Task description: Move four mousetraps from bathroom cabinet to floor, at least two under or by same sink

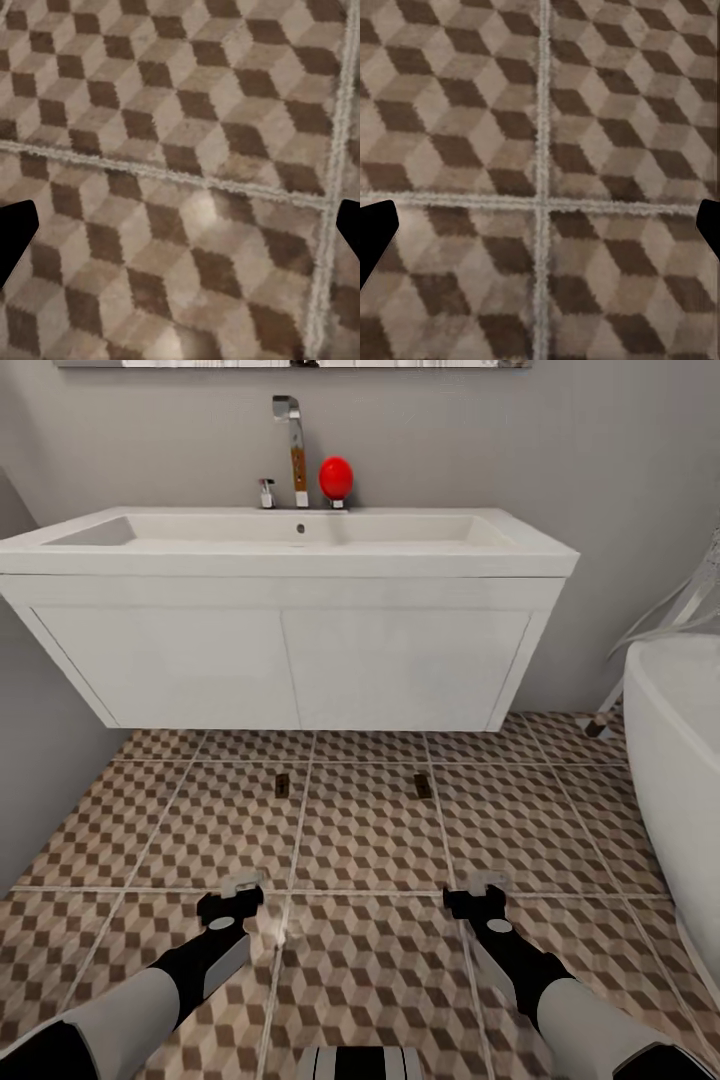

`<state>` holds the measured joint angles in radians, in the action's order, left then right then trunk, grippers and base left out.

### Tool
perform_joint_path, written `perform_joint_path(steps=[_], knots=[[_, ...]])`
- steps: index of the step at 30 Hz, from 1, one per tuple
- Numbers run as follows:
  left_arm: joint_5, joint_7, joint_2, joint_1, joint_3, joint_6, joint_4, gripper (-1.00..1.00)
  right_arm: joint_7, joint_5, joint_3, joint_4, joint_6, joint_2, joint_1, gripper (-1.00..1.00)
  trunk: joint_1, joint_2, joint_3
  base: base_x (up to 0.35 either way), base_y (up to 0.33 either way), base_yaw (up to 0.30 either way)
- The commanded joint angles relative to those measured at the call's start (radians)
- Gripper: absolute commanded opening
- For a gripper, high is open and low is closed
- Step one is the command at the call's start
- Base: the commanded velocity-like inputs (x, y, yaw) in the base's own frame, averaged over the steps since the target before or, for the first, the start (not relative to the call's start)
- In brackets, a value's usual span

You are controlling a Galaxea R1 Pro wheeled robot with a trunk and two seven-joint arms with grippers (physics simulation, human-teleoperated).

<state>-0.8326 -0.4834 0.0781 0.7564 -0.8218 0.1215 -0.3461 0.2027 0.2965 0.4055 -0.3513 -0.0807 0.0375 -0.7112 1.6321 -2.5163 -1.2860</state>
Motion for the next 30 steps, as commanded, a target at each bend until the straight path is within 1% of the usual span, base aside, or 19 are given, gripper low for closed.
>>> perform_joint_path(steps=[1,8,17,24,30], knots=[[-0.011,-0.004,0.001,0.001,-0.008,0.004,0.0,1.0,0.005,0.01,0.009,0.0,-0.004,0.001,-0.001,1.0,-0.001,0.0,0.003,0.0,0.0,0.0],[-0.011,-0.003,0.0,0.001,-0.008,0.004,0.002,1.0,0.006,0.01,0.011,0.0,-0.004,0.001,-0.001,1.0,-0.004,0.002,0.03,0.0,0.0,0.0],[-0.013,0.001,0.006,0.0,-0.01,0.005,0.01,1.0,0.005,0.015,0.009,0.0,-0.004,0.001,-0.001,1.0,-0.008,0.004,0.065,0.0,0.0,0.0],[-0.015,0.036,0.006,-0.001,-0.011,0.006,0.04,1.0,0.006,0.019,0.009,0.003,-0.004,0.001,0.002,1.0,-0.011,0.005,0.092,0.0,0.0,0.0],[-0.017,0.059,0.002,-0.003,-0.012,0.008,0.071,1.0,0.005,0.02,0.009,0.027,-0.004,0.001,0.002,1.0,-0.014,0.007,0.115,0.0,0.0,0.0]])
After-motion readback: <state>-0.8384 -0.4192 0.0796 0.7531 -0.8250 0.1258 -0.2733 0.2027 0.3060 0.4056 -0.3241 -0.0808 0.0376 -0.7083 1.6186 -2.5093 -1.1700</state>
